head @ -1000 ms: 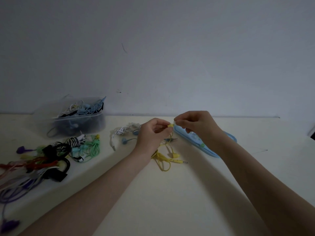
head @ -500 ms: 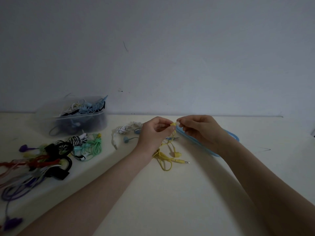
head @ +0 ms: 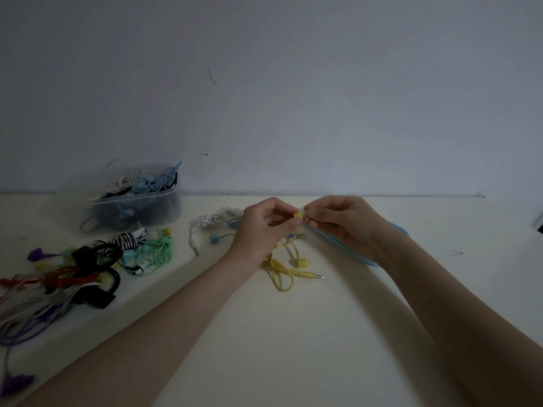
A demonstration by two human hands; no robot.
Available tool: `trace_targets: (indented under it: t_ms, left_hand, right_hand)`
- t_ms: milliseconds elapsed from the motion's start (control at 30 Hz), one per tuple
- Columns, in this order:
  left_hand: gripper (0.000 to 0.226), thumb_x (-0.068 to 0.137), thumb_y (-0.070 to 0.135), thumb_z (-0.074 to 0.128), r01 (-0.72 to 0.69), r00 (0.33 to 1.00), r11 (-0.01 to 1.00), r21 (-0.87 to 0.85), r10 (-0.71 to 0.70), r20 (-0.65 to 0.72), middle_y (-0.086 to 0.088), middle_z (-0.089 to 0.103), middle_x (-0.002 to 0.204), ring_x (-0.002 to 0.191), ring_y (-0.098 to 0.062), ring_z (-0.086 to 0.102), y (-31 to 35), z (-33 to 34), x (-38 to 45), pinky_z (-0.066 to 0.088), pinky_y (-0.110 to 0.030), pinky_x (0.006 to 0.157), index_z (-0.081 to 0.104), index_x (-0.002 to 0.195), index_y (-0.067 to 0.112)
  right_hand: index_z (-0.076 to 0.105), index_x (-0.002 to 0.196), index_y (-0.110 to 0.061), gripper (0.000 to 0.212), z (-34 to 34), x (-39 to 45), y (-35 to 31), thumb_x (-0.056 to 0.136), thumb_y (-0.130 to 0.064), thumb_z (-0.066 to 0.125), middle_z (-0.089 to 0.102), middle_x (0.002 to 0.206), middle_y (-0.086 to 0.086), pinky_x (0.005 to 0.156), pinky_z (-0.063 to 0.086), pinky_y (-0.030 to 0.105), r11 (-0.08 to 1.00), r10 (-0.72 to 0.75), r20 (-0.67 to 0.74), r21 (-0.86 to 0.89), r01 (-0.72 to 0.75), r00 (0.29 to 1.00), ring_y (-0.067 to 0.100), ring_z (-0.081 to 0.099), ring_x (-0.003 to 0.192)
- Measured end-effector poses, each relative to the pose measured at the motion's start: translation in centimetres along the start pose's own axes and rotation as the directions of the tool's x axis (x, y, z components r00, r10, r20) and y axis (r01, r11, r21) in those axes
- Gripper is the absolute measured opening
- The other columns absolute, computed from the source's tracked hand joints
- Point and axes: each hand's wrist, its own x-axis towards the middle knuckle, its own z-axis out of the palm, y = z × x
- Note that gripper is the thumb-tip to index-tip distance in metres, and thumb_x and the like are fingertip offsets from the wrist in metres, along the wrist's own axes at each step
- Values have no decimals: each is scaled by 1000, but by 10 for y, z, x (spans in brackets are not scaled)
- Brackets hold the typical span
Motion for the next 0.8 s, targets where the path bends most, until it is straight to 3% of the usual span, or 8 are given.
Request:
trace_targets:
  t_ms: [133,300,467,567,667,800]
  left_hand:
    - [21,76,-3,70,-55,998,998,22,54,39,3,68,76,71,-3,65,3,-3,0,53,-16,70,64,75,17]
    - [21,76,-5,69,-75,993,996,47,70,91,4,68,77,72,-4,65,7,-5,-1,53,-16,71,65,77,16]
    - [13,79,-2,67,73,996,981,-178,-64,56,4,70,74,72,-4,66,11,-3,-4,50,-13,68,67,81,11]
    - [11,80,-1,65,159,987,940,-302,-145,70,3,71,74,73,-6,65,13,-1,-3,52,-13,71,66,83,10]
    - [10,81,-1,65,157,987,954,-256,-143,73,4,70,72,70,-4,65,14,-3,-1,51,-13,68,66,82,9]
    - [11,80,0,66,147,989,972,-184,-138,58,2,69,74,70,-3,64,12,-4,-1,51,-14,68,66,82,10]
  right_hand:
    - [69,72,4,10,-2,-2,-2,63,4,64,70,75,14,64,55,17,998,44,18,54,-45,999,16,70,68]
    - [65,78,7,11,-2,-5,-2,80,11,55,69,72,12,59,54,15,992,108,18,66,-109,994,14,69,65]
    - [73,61,-2,33,3,-6,-7,84,7,50,70,67,8,58,54,12,974,154,72,155,-164,985,10,69,64]
    - [73,62,-4,21,6,-6,-10,74,0,56,70,69,6,60,54,12,964,174,112,183,-193,978,7,68,65]
    - [74,64,-2,16,5,-4,-9,68,-1,58,70,71,7,61,54,12,963,179,111,183,-197,978,9,69,67]
    - [74,66,0,30,3,-5,-8,84,6,51,72,74,10,62,54,13,971,168,86,158,-180,982,11,70,69]
